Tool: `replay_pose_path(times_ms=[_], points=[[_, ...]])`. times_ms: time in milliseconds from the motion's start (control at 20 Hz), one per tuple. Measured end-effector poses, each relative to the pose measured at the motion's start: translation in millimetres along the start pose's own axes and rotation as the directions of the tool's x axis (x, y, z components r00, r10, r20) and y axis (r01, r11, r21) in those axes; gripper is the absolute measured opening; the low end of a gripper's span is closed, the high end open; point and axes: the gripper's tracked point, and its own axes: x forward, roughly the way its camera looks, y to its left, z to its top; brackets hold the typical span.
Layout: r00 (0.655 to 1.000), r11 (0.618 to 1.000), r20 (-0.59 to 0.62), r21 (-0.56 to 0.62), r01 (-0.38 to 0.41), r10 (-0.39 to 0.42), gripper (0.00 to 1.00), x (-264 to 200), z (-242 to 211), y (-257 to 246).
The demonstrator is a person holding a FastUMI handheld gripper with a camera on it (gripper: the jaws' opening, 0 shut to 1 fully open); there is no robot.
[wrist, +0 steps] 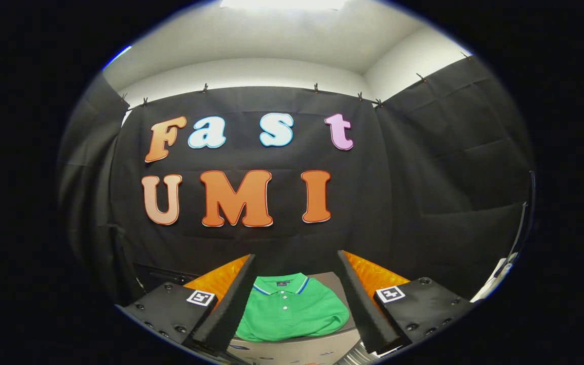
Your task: Put the clothes into the washing machine and then close the washing machine lid.
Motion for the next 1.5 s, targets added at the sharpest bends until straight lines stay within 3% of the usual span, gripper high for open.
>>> replay_pose_path(times_ms=[650,1100,1300,1400,1500], points=[[0.999,1.000,-0.036,-0.001,-0.005,0.005,0.99,3,-8,-9],[0.987,0.996,-0.150,-0.068,-0.064,0.054,0.99,49,-15,3],[0.956,0.985,-0.263,-0.084,-0.154,0.127,0.99,96,-29,24],[0.921,0.979,-0.354,-0.056,-0.198,0.166,0.99,118,-52,36],[0.873,0.982,-0.460,-0.007,-0.187,0.163,0.98,137,-79,35]])
